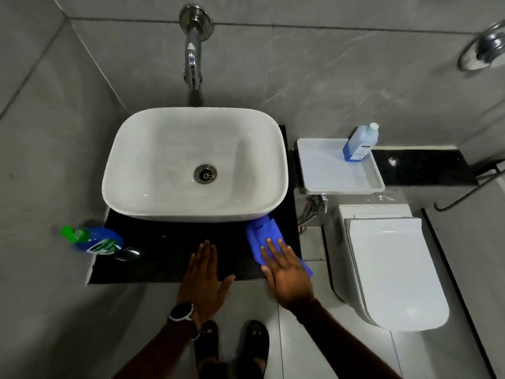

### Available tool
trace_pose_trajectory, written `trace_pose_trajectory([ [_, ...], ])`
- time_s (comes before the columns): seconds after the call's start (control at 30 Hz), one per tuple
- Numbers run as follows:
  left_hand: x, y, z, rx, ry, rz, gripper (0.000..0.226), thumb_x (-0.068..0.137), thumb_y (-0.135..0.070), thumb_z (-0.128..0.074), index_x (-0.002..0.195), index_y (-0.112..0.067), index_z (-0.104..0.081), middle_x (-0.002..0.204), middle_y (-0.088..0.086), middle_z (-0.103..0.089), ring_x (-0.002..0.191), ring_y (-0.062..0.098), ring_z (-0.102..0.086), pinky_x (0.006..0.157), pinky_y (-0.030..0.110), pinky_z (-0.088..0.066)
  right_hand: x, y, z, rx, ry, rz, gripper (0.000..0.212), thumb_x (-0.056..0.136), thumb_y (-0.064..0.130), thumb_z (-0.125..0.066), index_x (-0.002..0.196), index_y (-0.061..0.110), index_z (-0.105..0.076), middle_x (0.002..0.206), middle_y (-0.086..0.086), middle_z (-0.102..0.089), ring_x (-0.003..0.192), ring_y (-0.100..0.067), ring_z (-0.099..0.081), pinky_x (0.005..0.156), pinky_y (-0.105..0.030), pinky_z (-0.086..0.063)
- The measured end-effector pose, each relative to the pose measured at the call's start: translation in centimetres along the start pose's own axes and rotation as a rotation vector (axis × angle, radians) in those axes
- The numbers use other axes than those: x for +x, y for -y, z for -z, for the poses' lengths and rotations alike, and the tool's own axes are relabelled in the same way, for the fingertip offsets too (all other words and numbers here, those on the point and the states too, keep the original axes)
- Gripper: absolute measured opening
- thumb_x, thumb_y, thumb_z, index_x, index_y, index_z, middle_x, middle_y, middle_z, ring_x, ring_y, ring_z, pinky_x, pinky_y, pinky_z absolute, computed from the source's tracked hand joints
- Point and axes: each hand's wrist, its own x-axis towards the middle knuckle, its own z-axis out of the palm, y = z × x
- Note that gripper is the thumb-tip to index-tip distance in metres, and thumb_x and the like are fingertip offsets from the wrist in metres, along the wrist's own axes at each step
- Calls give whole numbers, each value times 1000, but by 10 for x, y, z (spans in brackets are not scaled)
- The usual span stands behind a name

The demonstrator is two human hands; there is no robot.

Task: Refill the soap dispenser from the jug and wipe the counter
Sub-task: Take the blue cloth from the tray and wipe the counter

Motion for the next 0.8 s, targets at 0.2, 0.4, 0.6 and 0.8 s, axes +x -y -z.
trace_pose_trajectory([
  [0.2, -30, 49, -9, 28, 67, -38, 88, 93, -68, -20, 155, -6, -8, 166, 12, -4, 154, 26, -7, 125, 35, 0, 31, 35, 4, -46, 110, -241, 56, 107, 42, -35, 161, 36, -21, 171, -1, -11, 157, -38, -12, 126, -55, -18],
  [0.4, -39, 70, -7, 18, 84, -52, 91, 92, -69, -26, 156, -8, -3, 167, 10, 0, 155, 25, -2, 124, 39, -7, -22, 46, -6, -84, 144, 50, 53, 107, 40, -33, 159, 40, -25, 170, -1, -18, 157, -31, -18, 124, -51, -25],
  [0.6, -68, 115, 1, 37, 60, 35, 93, 91, -73, -23, 155, -11, 5, 166, 7, 7, 155, 22, 4, 123, 32, 3, 37, 83, 2, 23, 126, -292, 53, 107, 43, -32, 159, 33, -28, 169, -9, -16, 156, -42, -15, 126, -57, -19],
  [0.8, -86, 149, 13, 18, 58, 66, 95, 88, -74, -13, 155, -8, 2, 166, 9, 4, 154, 24, 0, 124, 37, -8, 10, 100, -15, -48, 184, 114, 51, 107, 38, -38, 157, 39, -32, 168, 4, -23, 156, -29, -23, 125, -50, -25],
])
